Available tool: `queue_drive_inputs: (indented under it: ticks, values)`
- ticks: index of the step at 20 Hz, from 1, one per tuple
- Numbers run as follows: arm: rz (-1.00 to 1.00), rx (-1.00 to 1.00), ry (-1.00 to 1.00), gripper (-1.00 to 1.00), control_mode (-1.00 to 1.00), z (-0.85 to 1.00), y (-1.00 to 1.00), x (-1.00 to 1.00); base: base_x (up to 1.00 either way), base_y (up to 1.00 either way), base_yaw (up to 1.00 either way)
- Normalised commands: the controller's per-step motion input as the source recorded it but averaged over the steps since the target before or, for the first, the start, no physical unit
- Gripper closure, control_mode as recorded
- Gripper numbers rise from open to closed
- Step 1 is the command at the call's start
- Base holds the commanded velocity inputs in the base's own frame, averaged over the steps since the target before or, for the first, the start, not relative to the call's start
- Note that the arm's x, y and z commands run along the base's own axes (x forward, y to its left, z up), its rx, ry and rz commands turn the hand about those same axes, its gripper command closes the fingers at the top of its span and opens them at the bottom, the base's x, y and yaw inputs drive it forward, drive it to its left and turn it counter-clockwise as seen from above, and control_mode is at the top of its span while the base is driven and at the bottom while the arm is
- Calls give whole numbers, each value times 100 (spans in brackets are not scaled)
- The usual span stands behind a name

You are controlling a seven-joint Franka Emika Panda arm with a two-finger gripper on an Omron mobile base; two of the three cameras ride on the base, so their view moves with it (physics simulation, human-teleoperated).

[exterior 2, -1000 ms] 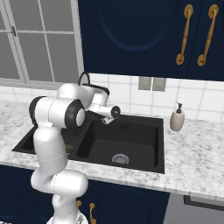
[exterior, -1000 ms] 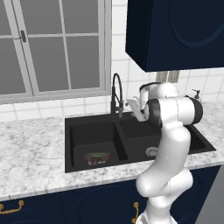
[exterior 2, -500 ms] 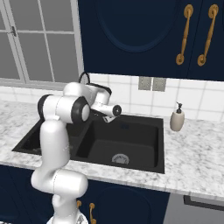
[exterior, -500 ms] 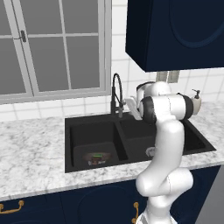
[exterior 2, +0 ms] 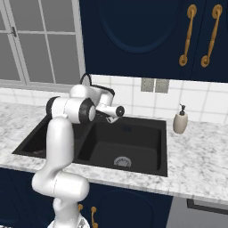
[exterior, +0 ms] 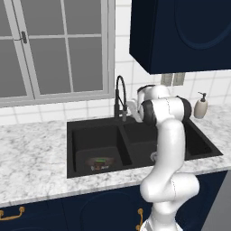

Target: Pick the pan and sponge and place them into the sink. Then turn on the water.

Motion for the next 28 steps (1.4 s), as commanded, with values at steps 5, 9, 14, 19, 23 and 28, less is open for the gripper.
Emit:
queue_drive_inputs:
  ticks: [5,9,14,19,23,28]
  values:
    - [0,0,0,-100,-100,-20,6,39,0,0,0]
    - [0,1,0,-100,-100,-18,2,33,0,0,0]
    - [0,0,0,100,-100,-7,0,9,0,0,0]
    - [-1,9,0,100,-100,-13,0,10,0,0,0]
    - [-9,24,0,100,-100,-22,-6,10,0,0,0]
    - [-22,24,5,100,-100,-14,-11,11,0,0,0]
